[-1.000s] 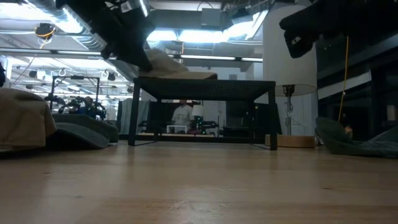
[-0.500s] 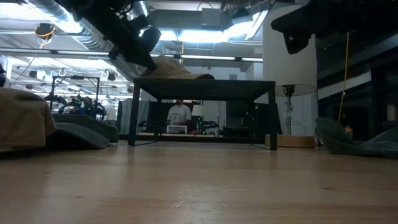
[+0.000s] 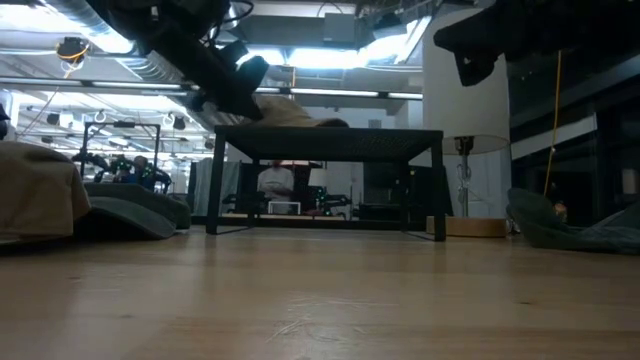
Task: Pick & Place hat
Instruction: Put the right brown cap on the shelf
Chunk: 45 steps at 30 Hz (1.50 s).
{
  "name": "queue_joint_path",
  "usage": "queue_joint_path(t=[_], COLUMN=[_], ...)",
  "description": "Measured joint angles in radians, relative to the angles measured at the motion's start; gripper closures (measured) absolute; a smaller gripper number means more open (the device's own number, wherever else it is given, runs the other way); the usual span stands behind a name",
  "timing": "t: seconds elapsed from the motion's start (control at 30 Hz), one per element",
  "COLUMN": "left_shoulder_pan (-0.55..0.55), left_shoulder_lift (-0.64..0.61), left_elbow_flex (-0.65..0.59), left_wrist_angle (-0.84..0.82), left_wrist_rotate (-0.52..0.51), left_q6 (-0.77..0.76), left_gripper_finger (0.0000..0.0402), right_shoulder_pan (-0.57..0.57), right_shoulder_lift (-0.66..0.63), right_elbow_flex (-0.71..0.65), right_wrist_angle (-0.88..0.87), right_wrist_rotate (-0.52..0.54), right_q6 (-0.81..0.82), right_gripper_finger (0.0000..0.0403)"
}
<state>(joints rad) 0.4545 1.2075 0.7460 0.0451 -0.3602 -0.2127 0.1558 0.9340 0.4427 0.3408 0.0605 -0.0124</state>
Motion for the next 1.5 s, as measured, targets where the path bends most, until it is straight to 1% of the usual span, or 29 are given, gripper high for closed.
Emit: queue_joint_path(t=[0.17, 0.33, 0.5, 0.57, 0.67, 0.77, 0.9, 1.0, 1.03, 1.07, 1.1, 1.17, 1.2, 1.23, 1.3, 1.4, 1.5], left_shoulder_pan=[-0.002, -0.009, -0.068, -0.100, -0.159, -0.234, -0.350, -0.434, -0.458, -0.477, -0.491, -0.507, -0.511, -0.514, -0.514, -0.513, -0.516], left_shoulder_lift=[0.003, 0.003, -0.016, -0.039, -0.087, -0.143, -0.188, -0.187, -0.179, -0.168, -0.151, -0.106, -0.084, -0.062, -0.021, 0.033, 0.082], left_elbow_flex=[0.000, 0.000, 0.000, 0.000, 0.000, 0.000, 0.000, 0.000, 0.000, 0.000, 0.000, 0.000, 0.000, 0.003, 0.030, 0.076, 0.109], left_wrist_angle=[0.076, 0.062, 0.058, 0.043, -0.011, -0.081, -0.161, -0.176, -0.165, -0.150, -0.124, -0.044, -0.007, 0.023, 0.039, 0.037, 0.032], left_wrist_rotate=[0.065, 0.073, 0.075, 0.062, -0.010, -0.072, -0.085, -0.117, -0.138, -0.158, -0.166, -0.159, -0.158, -0.163, -0.206, -0.280, -0.287], left_q6=[0.009, 0.001, 0.028, 0.045, 0.051, 0.037, -0.023, -0.045, -0.050, -0.054, -0.060, -0.053, -0.040, -0.029, 0.002, 0.063, 0.125], left_gripper_finger=[0.0400, 0.0399, 0.0400, 0.0400, 0.0399, 0.0400, 0.0399, 0.0400, 0.0401, 0.0400, 0.0400, 0.0399, 0.0399, 0.0400, 0.0401, 0.0399, 0.0399], right_shoulder_pan=[0.000, 0.000, 0.000, 0.000, 0.000, 0.000, 0.000, 0.000, 0.000, 0.000, 0.000, -0.009, -0.020, -0.038, -0.087, -0.148, -0.175], right_shoulder_lift=[0.000, 0.000, 0.000, 0.000, 0.000, 0.000, 0.000, 0.000, 0.000, 0.001, 0.007, 0.026, 0.038, 0.051, 0.079, 0.145, 0.228], right_elbow_flex=[0.000, 0.000, 0.000, 0.000, 0.000, 0.000, 0.000, 0.000, 0.000, 0.000, 0.000, 0.000, 0.000, 0.000, 0.013, 0.079, 0.165], right_wrist_angle=[0.003, 0.006, 0.000, -0.012, -0.032, -0.039, -0.040, -0.039, -0.035, -0.026, -0.005, 0.046, 0.067, 0.090, 0.097, 0.044, -0.052], right_wrist_rotate=[0.000, 0.000, -0.001, -0.001, -0.001, -0.002, -0.002, -0.001, 0.012, 0.051, 0.125, 0.323, 0.406, 0.452, 0.467, 0.417, 0.356], right_q6=[-0.009, -0.018, -0.017, -0.014, -0.014, 0.022, 0.083, 0.070, 0.060, 0.057, 0.059, 0.051, 0.024, -0.006, -0.046, -0.121, -0.307], right_gripper_finger=[0.0382, 0.0382, 0.0382, 0.0382, 0.0382, 0.0382, 0.0382, 0.0382, 0.0382, 0.0382, 0.0382, 0.0382, 0.0382, 0.0382, 0.0382, 0.0382, 0.0382])
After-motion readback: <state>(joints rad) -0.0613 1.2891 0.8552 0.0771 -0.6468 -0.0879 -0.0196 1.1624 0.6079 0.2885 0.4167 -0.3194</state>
